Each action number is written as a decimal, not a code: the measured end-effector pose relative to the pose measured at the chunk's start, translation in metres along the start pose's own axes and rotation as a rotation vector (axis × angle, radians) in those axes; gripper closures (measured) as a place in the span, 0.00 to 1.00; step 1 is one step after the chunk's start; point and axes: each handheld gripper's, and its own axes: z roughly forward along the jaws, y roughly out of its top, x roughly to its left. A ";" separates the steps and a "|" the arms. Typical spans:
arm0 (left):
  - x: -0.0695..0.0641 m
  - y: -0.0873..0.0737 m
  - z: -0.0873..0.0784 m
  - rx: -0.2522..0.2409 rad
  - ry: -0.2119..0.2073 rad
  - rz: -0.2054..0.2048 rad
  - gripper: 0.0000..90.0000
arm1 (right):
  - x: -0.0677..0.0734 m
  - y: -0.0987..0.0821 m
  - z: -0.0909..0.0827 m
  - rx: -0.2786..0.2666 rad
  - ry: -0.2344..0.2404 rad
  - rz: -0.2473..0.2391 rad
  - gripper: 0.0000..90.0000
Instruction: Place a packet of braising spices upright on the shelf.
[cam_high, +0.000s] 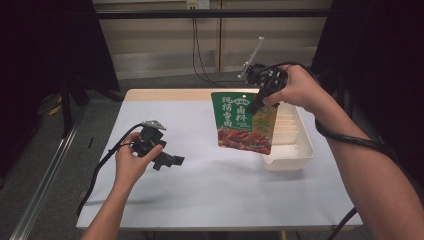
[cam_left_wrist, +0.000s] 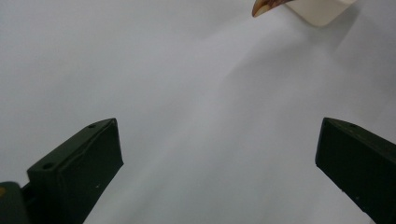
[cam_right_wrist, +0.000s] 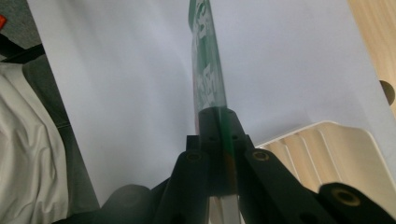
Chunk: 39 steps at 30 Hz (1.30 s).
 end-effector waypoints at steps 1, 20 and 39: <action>0.000 -0.001 0.001 -0.002 -0.001 0.006 0.00 | 0.000 -0.002 -0.001 -0.001 0.001 0.010 1.00; 0.001 -0.020 0.019 0.037 0.016 0.012 0.00 | -0.015 -0.039 -0.017 0.028 -0.030 0.077 1.00; 0.001 -0.025 0.019 0.042 0.024 0.021 0.00 | -0.026 -0.071 -0.030 0.010 -0.056 0.148 1.00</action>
